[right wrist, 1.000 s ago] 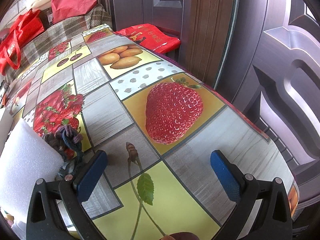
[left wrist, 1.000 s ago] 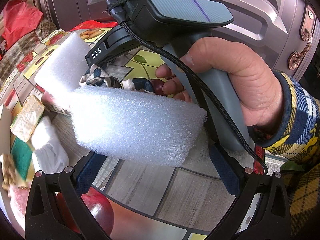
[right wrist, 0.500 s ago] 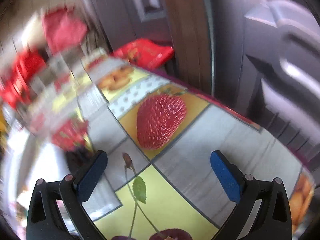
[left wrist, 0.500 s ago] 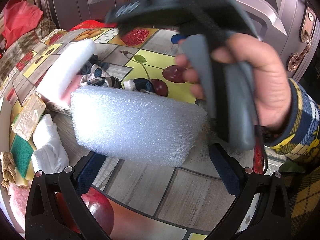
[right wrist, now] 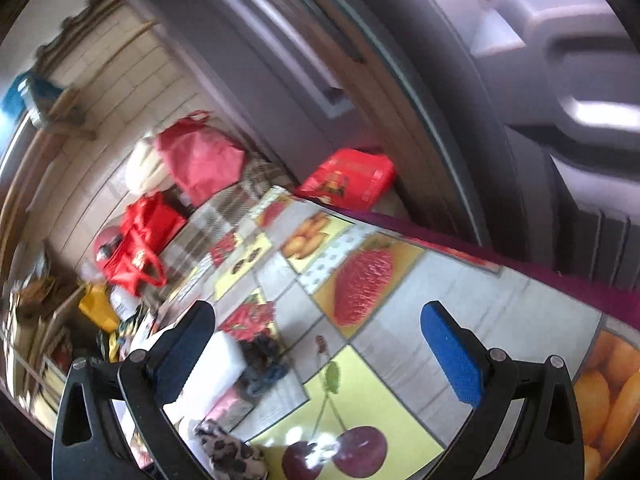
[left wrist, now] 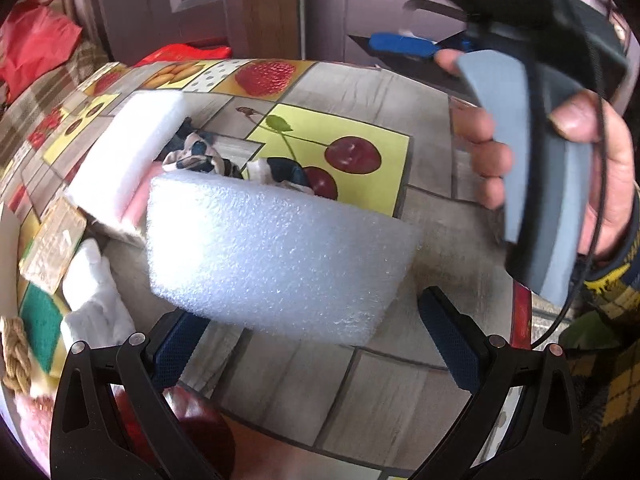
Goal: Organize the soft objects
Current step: 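Grasp the red apple plush with the left tool while the right tool grasps a white foam strip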
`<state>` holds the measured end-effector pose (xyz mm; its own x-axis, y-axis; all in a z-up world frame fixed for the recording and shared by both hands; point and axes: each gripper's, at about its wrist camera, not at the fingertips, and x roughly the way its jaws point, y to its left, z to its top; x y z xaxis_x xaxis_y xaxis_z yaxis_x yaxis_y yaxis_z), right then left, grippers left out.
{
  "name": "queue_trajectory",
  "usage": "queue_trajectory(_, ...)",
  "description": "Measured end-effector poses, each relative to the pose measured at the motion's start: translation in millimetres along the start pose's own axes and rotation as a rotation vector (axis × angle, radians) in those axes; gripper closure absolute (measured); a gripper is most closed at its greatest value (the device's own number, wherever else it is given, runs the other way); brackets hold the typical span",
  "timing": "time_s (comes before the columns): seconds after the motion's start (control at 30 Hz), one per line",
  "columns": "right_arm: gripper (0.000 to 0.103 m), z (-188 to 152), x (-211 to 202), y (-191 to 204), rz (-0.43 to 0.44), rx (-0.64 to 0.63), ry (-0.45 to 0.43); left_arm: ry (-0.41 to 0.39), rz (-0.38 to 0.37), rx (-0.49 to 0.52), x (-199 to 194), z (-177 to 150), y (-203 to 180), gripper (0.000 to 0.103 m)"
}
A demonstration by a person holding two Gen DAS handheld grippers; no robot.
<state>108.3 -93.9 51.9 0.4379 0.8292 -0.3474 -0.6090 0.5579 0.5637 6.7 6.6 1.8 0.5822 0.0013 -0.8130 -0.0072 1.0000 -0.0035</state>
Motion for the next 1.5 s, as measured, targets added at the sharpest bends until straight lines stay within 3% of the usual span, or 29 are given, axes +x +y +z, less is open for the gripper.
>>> queue_trajectory(0.1, 0.0, -0.1, -9.3, 10.3, 0.047, -0.076, -0.022, -0.03, 0.074, -0.052, -11.3, -3.1, -1.7, 0.001)
queue_trajectory(0.27, 0.0, 1.7, -22.7, 22.7, 0.082, -0.149, -0.059, -0.293, 0.029, -0.177, -96.0, -10.5, 7.2, 0.0)
queue_trajectory(0.33, 0.0, 2.6, -24.7, 25.5, 0.097, -0.166, -0.053, -0.38, 0.128, -0.229, -129.3, -16.2, 16.4, 0.0)
queue_trajectory(0.4, 0.0, 1.5, -24.3, 30.4, 0.118, -0.199, -0.021, -0.431, 0.328, -0.305, -160.1, -33.1, 31.3, 0.0)
queue_trajectory(0.47, 0.0, -3.2, -25.8, 35.6, 0.12, -0.248, 0.02, -0.414, 0.41, -0.338, -169.7, -47.4, 45.1, 0.0)
queue_trajectory(0.6, 0.0, -25.5, -20.3, 46.6, 0.108, -0.397, 0.174, -0.332, 0.44, -0.436, -165.6, -80.4, 64.9, 0.0)
queue_trajectory(0.73, 0.0, -51.2, -15.4, 49.9, 0.149, -0.46, 0.319, -0.253, 0.397, -0.436, -146.2, -109.9, 48.7, 0.0)
queue_trajectory(0.87, 0.001, -75.7, -12.3, 60.6, 0.182, -0.55, 0.414, -0.191, 0.346, -0.38, -123.6, -112.8, 30.3, 0.0)
queue_trajectory(0.97, 0.02, -89.3, -0.8, 71.1, 0.179, -0.607, 0.476, -0.166, 0.305, -0.355, -109.1, -100.7, 24.6, 0.0)
queue_trajectory(1.03, 0.037, -97.7, 7.5, 72.5, 0.175, -0.609, 0.532, -0.155, 0.286, -0.35, -101.4, -92.5, 25.0, 0.001)
queue_trajectory(1.07, 0.044, -98.9, 10.4, 72.6, 0.175, -0.605, 0.548, -0.147, 0.281, -0.349, -98.6, -91.0, 25.5, 0.007)
queue_trajectory(1.1, 0.058, -102.7, 15.6, 71.9, 0.176, -0.595, 0.578, -0.131, 0.277, -0.347, -94.0, -88.3, 25.4, 0.011)
queue_trajectory(1.13, 0.069, -105.6, 15.8, 71.1, 0.181, -0.588, 0.591, -0.121, 0.285, -0.342, -91.3, -85.5, 25.8, 0.02)
queue_trajectory(1.17, 0.073, -106.7, 13.0, 70.7, 0.183, -0.588, 0.584, -0.11, 0.297, -0.331, -88.2, -84.1, 24.9, 0.044)
queue_trajectory(1.2, 0.084, -107.1, 12.0, 71.5, 0.191, -0.59, 0.591, -0.1, 0.291, -0.327, -86.0, -83.2, 25.3, 0.046)
queue_trajectory(1.33, 0.085, -107.0, 2.2, 75.0, 0.235, -0.602, 0.588, -0.124, 0.274, -0.339, -91.8, -87.1, 26.4, 0.049)
queue_trajectory(1.5, 0.085, -96.8, -19.0, 89.4, 0.311, -0.63, 0.508, -0.164, 0.296, -0.378, -106.0, -91.8, 32.6, 0.049)
